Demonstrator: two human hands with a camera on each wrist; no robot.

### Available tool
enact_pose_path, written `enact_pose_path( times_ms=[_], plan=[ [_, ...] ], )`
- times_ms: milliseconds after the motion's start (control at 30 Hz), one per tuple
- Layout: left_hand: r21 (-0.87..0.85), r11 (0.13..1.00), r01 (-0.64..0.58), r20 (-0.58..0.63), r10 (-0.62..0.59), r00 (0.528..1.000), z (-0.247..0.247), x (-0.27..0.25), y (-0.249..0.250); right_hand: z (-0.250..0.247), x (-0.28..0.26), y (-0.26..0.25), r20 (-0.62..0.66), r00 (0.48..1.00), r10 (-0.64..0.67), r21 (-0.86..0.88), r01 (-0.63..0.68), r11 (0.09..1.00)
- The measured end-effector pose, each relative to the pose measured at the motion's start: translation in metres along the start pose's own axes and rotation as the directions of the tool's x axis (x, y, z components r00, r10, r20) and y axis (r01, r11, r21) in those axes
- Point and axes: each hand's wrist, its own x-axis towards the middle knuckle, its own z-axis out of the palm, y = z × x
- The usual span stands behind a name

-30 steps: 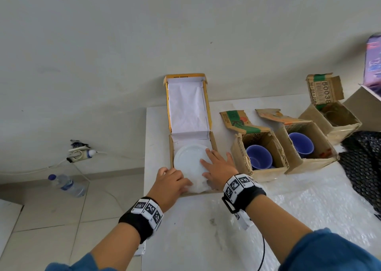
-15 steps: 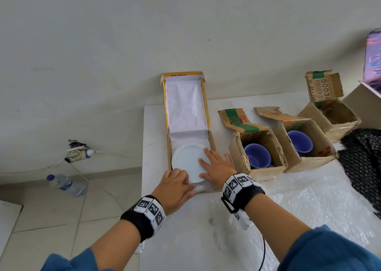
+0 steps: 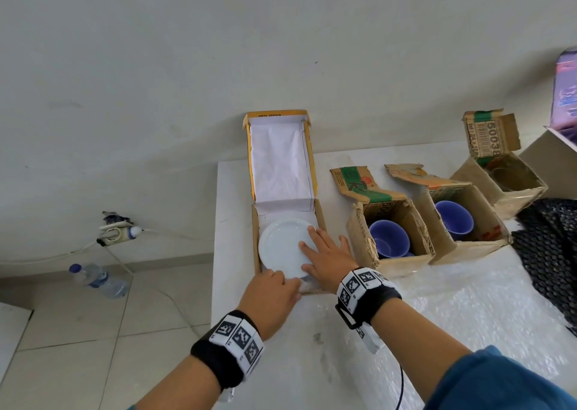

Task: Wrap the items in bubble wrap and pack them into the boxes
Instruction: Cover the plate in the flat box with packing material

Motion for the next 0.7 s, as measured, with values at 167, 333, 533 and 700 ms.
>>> enact_pose_path(
  times_ms=[167,333,533,700],
  plan=[
    [-0.004,0.999,-0.044,0.081,0.045,0.996,-0.006,0.004,-0.014,0.003,-0.001,0.002,-0.017,1.000,-0.015,0.010,0.015,1.000],
    [0.030,0.999,-0.036,0.302,0.026,0.953,-0.022,0.014,-0.015,0.005,0.000,0.003,-0.043,0.999,-0.018,0.016,0.018,1.000],
    [0.076,0.997,0.020,0.412,-0.050,0.910,-0.045,0.022,-0.006,-0.014,-0.026,-0.004,-0.197,0.980,-0.025,0.293,0.084,0.952],
    [-0.031,0.996,0.081,0.150,-0.075,0.986,-0.070,0.025,0.017,-0.040,-0.097,0.034,-0.289,0.957,-0.014,0.643,0.205,0.738]
  ],
)
